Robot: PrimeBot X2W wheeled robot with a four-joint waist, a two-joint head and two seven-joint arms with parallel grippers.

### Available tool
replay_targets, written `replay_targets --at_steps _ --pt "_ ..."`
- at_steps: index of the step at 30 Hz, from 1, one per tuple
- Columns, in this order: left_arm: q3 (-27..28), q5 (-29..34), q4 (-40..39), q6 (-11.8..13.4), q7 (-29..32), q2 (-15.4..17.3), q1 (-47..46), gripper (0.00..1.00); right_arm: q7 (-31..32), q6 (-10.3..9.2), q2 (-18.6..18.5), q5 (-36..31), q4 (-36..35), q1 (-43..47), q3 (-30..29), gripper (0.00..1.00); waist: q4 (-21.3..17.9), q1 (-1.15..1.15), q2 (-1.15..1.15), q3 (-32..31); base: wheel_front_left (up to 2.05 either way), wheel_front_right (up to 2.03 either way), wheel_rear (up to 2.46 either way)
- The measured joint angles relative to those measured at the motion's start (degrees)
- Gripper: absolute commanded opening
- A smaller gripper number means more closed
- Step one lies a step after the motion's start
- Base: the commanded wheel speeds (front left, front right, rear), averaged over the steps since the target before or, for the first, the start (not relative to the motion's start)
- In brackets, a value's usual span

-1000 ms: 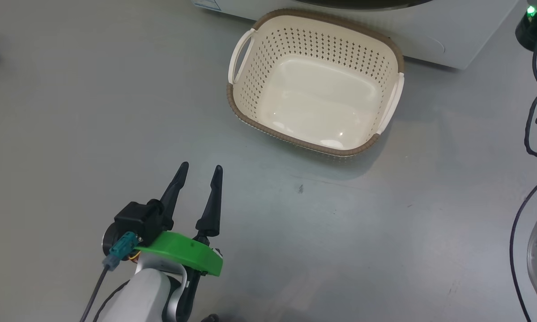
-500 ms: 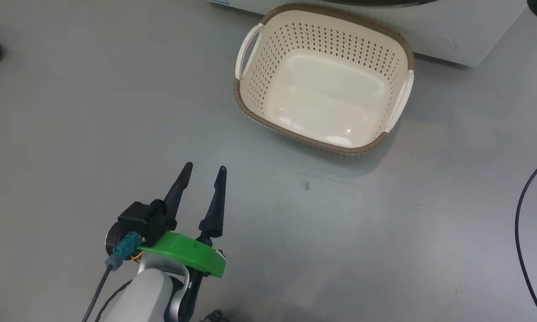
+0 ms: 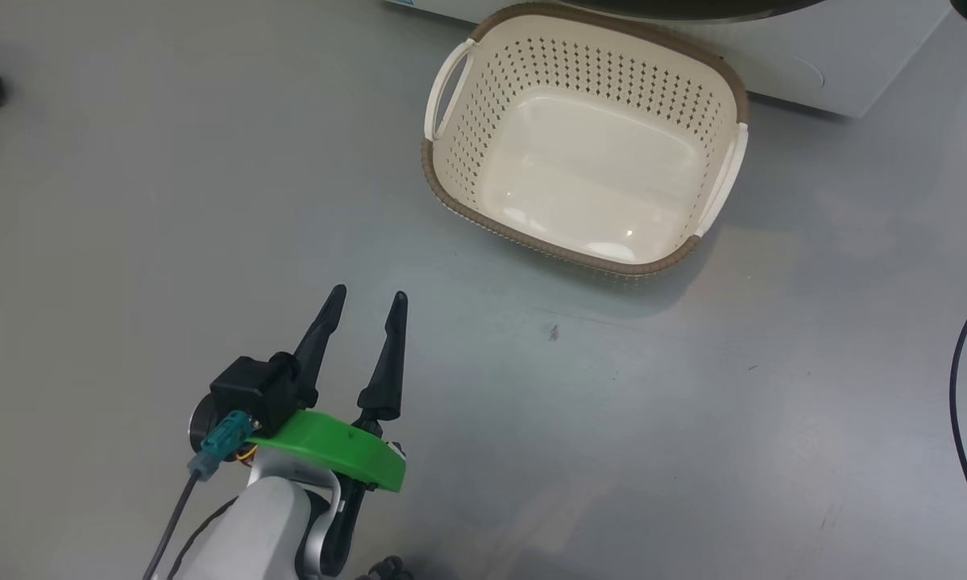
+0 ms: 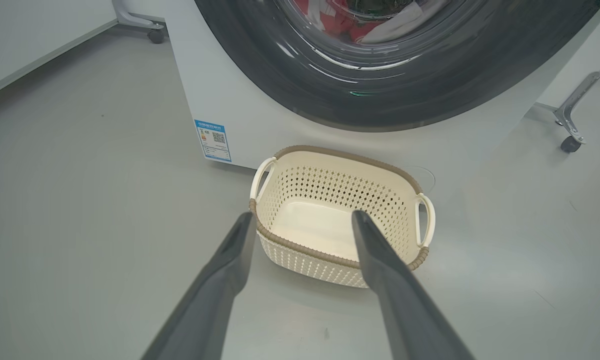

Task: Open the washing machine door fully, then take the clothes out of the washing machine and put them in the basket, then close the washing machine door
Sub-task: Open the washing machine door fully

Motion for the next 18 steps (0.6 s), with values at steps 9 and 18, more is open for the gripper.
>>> replay_targets --at_steps 9,18 --pt "0.05 0.01 0.16 0.14 0.0 -0.02 -0.5 1.0 1.31 0.0 -0.33 -0.46 2.09 -0.97 0.53 0.0 -0.29 0.0 0.0 -0.25 0.0 0.0 0.0" --pt "0.02 0.02 0.51 0.14 0.0 -0.03 -0.57 1.0 3.02 0.0 -0.57 -0.38 3.94 -0.94 0.52 0.0 -0.51 0.0 0.0 -1.12 0.0 0.0 0.0"
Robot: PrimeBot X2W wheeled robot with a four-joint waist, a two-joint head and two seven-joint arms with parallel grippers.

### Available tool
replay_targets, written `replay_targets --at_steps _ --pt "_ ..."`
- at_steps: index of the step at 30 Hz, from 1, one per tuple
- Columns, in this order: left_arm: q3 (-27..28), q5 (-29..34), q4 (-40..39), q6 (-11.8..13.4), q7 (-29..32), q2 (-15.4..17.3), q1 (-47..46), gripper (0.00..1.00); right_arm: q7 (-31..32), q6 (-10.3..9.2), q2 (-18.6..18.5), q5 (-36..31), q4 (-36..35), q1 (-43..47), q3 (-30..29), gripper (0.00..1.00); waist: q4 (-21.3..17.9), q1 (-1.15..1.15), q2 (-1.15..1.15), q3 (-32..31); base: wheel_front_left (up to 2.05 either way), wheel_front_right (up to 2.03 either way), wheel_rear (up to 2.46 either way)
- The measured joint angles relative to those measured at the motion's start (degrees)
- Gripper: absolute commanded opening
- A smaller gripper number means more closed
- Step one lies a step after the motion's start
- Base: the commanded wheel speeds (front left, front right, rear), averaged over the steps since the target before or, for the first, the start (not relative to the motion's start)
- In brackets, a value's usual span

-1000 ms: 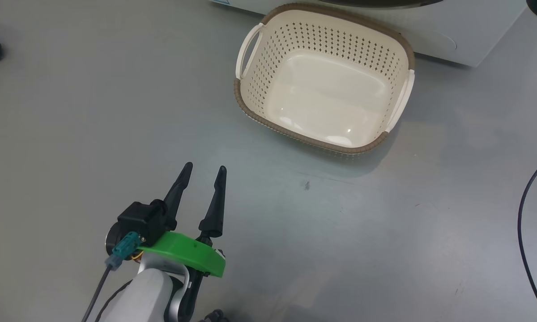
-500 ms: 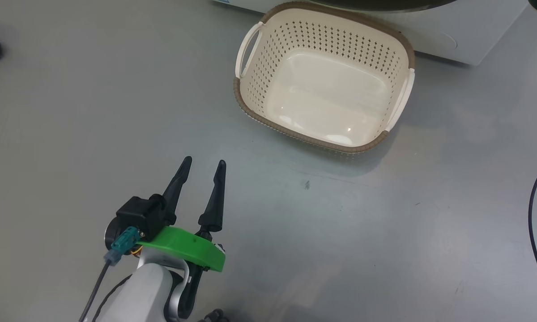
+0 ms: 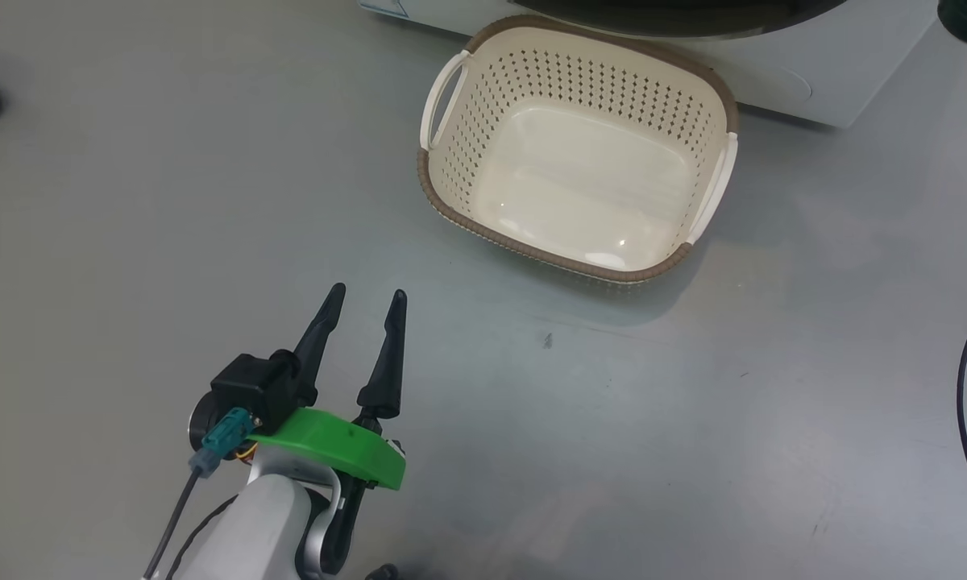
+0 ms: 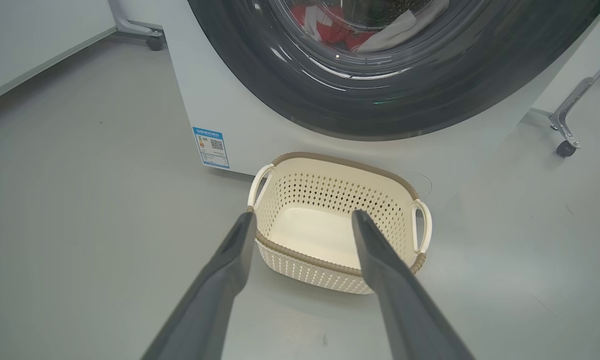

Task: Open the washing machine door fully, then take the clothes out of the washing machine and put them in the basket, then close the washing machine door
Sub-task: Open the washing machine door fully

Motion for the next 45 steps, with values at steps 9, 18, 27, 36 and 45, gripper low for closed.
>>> replay_targets --at_steps 9,18,27,36,45 --pt "-0.13 0.85 0.94 0.0 0.0 0.0 0.0 1.0 1.6 0.0 0.14 0.63 1.49 2.45 -0.03 0.0 -0.24 0.0 0.0 -2.57 0.0 0.0 0.0" --pt "-0.36 1.7 1.35 0.0 0.0 0.0 0.1 1.0 3.13 -0.01 1.34 1.43 2.12 5.53 0.11 0.0 -1.03 0.0 0.0 -5.08 0.0 0.0 0.0" --pt "-0.9 2.26 1.38 0.0 -0.01 0.01 0.36 1.0 4.12 0.0 2.24 1.52 2.45 7.89 0.35 0.0 -1.54 0.0 0.0 -7.05 0.0 0.0 0.0" --pt "-0.97 2.63 1.45 0.02 -0.01 0.02 0.98 1.0 5.61 0.0 3.13 1.85 2.53 9.67 1.09 0.0 -1.98 0.0 0.0 -8.46 0.0 0.0 0.0" --pt "-0.94 3.15 1.47 0.02 0.0 0.03 1.57 1.0 6.8 0.0 3.78 2.48 2.54 11.39 1.13 0.0 -2.33 0.0 0.0 -9.24 0.0 0.0 0.0"
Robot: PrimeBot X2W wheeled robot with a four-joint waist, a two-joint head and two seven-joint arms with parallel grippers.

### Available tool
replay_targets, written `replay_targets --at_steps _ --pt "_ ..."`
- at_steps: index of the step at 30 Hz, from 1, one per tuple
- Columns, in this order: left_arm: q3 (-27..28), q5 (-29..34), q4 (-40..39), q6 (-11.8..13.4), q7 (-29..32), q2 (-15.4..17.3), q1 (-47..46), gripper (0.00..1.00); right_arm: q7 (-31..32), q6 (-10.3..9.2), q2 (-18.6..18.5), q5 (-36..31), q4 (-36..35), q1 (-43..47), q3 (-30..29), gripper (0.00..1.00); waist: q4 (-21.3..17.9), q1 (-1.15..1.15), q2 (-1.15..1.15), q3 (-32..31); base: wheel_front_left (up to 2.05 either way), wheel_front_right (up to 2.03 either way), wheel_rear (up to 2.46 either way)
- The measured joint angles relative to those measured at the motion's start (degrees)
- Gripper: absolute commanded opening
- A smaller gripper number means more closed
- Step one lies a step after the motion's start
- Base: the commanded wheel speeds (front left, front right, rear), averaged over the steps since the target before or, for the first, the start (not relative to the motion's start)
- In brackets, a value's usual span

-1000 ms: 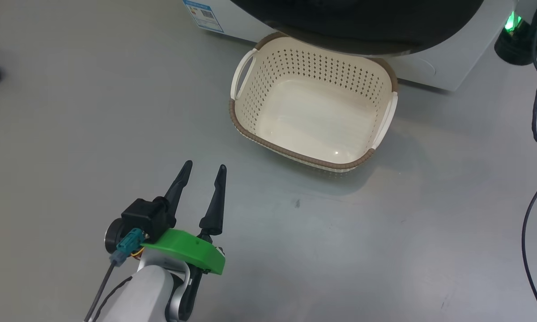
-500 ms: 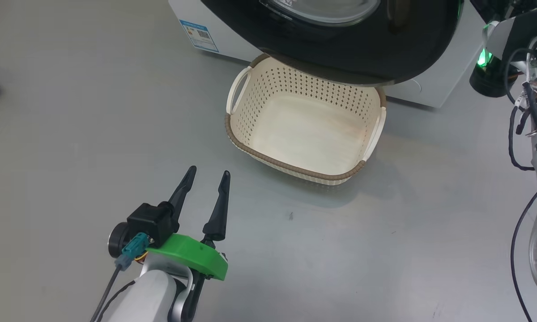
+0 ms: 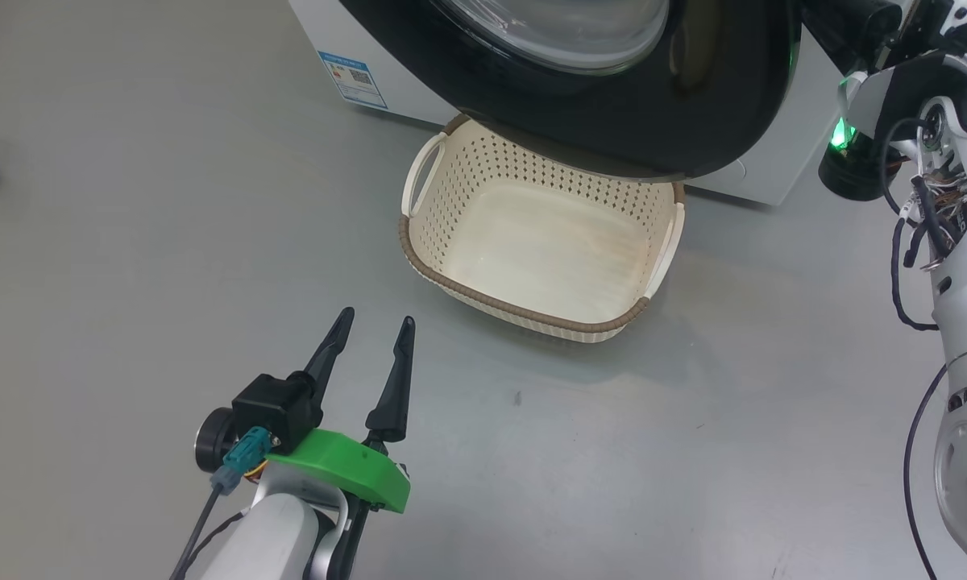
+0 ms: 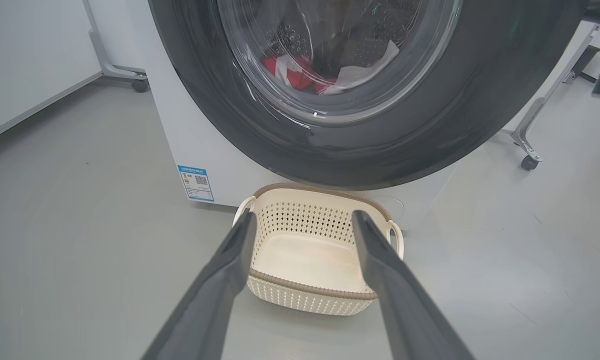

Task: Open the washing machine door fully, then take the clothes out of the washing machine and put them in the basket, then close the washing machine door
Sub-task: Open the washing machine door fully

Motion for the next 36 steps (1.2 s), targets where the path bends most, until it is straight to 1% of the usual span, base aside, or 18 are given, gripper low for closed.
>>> replay_targets --at_steps 11,14,19,24,25,27,28,31,36 --pt "0.04 0.38 0.03 0.24 0.0 0.01 0.02 1.0 0.24 0.01 0.74 0.01 -0.05 2.09 0.34 0.0 -0.21 0.0 0.0 -1.21 0.0 0.0 0.0" --pt "0.19 0.43 0.04 0.25 -0.01 0.01 0.05 1.0 0.01 0.33 0.85 -0.02 -0.36 2.15 0.37 0.0 -0.29 0.0 0.0 -1.5 0.0 0.0 0.0" --pt "0.74 0.51 0.22 0.42 -0.01 0.02 0.71 1.0 -1.23 4.71 0.13 -3.96 -2.6 3.42 3.77 0.0 -0.69 0.0 0.0 -2.5 0.0 0.0 0.0" --pt "1.32 1.25 0.64 0.58 0.0 0.04 1.53 1.0 -3.38 9.95 -2.94 -12.91 -4.71 6.72 10.62 0.0 -1.33 0.0 0.0 -3.95 0.0 0.0 0.0" --pt "1.75 1.54 0.64 0.59 0.0 0.04 1.69 1.0 -4.1 11.1 -3.31 -14.23 -5.11 7.54 11.4 0.0 -1.51 0.0 0.0 -4.28 0.0 0.0 0.0" --pt "2.55 2.01 0.67 0.76 -0.01 0.08 2.35 1.0 -5.45 12.76 -3.32 -16.02 -5.87 8.74 12.82 0.0 -1.99 0.0 0.0 -4.89 0.0 0.0 0.0" --pt "2.85 2.21 0.74 0.76 0.0 0.11 2.79 1.0 -6.09 13.23 -3.19 -17.26 -6.36 9.25 13.79 0.0 -2.31 0.0 0.0 -5.17 0.0 0.0 0.0" --pt "3.13 2.67 1.09 0.76 0.0 0.18 3.54 1.0 -8.55 13.67 -3.34 -20.46 -7.73 11.14 15.9 0.0 -3.37 0.0 0.0 -5.98 0.0 0.0 0.0" --pt "4.16 3.12 1.13 0.77 0.0 0.21 3.98 1.0 -13.01 13.93 -5.6 -27.14 -10.89 15.29 20.17 0.0 -5.07 0.0 0.0 -7.49 0.0 0.0 0.0"
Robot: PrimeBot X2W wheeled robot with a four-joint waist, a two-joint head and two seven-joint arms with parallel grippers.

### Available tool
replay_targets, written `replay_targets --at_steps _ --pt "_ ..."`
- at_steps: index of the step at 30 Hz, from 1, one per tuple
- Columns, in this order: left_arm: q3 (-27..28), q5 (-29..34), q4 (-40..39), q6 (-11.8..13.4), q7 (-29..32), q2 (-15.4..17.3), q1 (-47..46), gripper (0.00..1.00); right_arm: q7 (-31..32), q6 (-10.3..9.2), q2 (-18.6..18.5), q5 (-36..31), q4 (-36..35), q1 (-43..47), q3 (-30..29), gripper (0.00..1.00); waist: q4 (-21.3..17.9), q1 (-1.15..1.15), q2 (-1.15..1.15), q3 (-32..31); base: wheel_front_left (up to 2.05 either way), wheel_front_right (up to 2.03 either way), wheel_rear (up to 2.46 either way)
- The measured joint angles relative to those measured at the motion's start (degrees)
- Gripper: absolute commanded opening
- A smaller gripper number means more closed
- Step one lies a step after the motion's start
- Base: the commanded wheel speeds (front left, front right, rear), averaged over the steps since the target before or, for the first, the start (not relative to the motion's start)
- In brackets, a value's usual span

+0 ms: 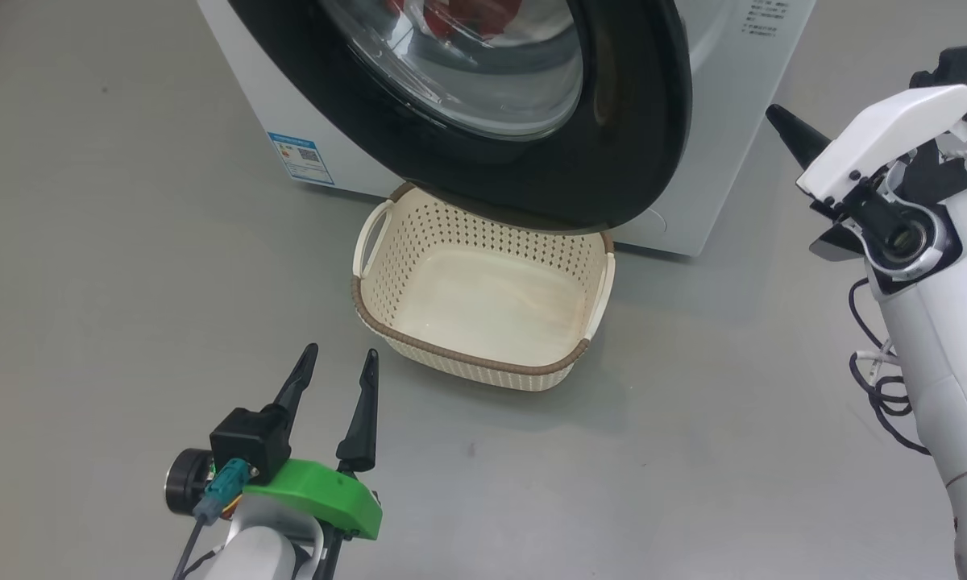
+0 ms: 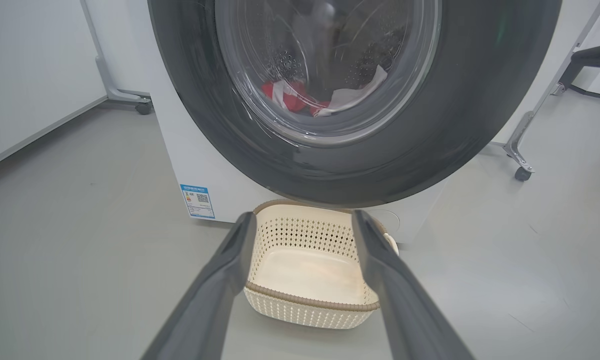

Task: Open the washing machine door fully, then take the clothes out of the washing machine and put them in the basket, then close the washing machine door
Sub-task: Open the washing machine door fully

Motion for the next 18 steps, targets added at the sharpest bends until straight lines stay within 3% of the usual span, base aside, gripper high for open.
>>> replay_targets --at_steps 11,18 --pt "1.47 0.93 0.2 0.03 0.0 0.04 2.28 1.0 -12.05 0.3 -3.09 -10.82 -9.02 9.56 6.53 0.0 -3.31 0.0 0.0 -3.06 0.0 0.0 0.0" --pt "2.31 1.9 -0.02 0.03 0.0 0.1 3.52 1.0 -19.39 0.3 -3.38 -14.41 -14.57 16.03 9.22 0.0 -4.95 0.0 0.0 -4.37 0.0 0.0 0.0"
